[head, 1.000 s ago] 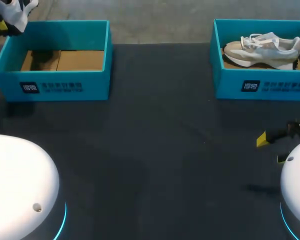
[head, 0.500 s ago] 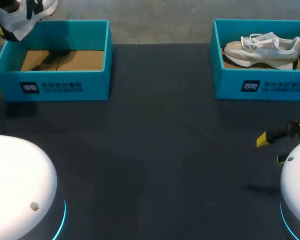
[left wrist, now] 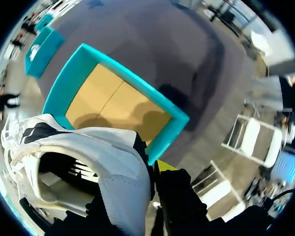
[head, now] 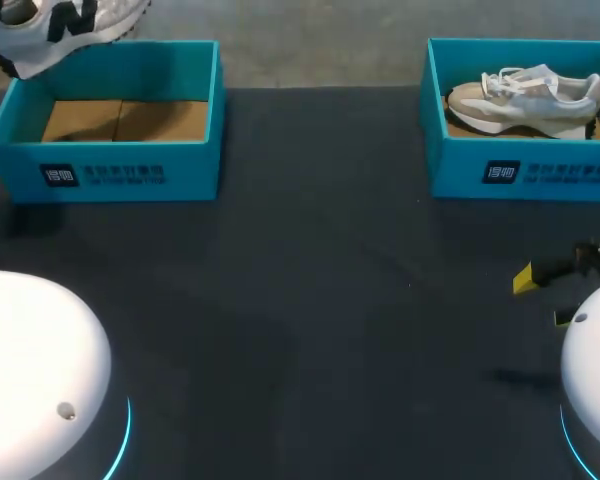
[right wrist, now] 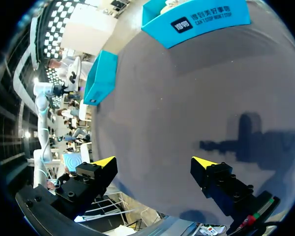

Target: Take the shoe out of the shoebox, open the shoe tongue, remove and reinsert the insole, then place the shoe into the shoebox

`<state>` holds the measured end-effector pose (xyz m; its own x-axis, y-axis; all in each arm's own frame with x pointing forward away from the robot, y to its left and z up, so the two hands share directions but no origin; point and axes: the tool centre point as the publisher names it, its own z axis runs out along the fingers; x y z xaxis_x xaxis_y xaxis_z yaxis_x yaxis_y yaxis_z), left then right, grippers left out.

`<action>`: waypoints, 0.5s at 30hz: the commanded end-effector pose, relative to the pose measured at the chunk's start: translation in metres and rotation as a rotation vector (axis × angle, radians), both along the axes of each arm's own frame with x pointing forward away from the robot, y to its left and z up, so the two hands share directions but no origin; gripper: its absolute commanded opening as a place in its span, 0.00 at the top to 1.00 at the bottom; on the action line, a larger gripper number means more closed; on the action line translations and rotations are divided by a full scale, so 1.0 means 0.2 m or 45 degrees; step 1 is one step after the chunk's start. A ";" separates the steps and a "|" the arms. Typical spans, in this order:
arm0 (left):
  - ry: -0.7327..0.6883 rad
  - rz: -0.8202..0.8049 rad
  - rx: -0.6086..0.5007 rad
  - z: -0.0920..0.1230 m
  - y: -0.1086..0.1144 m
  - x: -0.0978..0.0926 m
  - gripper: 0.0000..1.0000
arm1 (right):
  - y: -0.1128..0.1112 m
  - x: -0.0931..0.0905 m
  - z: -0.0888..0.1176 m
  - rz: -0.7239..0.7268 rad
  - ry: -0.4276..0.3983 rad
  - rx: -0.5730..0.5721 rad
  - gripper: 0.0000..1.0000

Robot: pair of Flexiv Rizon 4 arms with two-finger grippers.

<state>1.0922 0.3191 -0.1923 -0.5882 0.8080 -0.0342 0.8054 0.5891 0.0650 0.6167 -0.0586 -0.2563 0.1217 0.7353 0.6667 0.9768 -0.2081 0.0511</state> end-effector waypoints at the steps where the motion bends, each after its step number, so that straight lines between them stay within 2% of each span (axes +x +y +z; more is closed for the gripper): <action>1: -0.061 -0.309 0.044 -0.02 0.02 0.00 1.00 | 0.00 -0.01 0.00 -0.003 0.001 -0.004 0.00; 10: -0.084 -0.436 0.133 -0.06 0.05 0.05 1.00 | 0.00 -0.01 0.00 -0.003 0.001 -0.004 0.00; 15: -0.084 -0.439 0.146 -0.07 0.05 0.07 1.00 | 0.00 -0.01 0.00 -0.003 0.001 -0.004 0.00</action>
<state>1.1077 0.3295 -0.2070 -0.2801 0.9592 0.0383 0.9476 0.2699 0.1707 0.6167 -0.0586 -0.2563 0.1218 0.7353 0.6667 0.9768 -0.2081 0.0511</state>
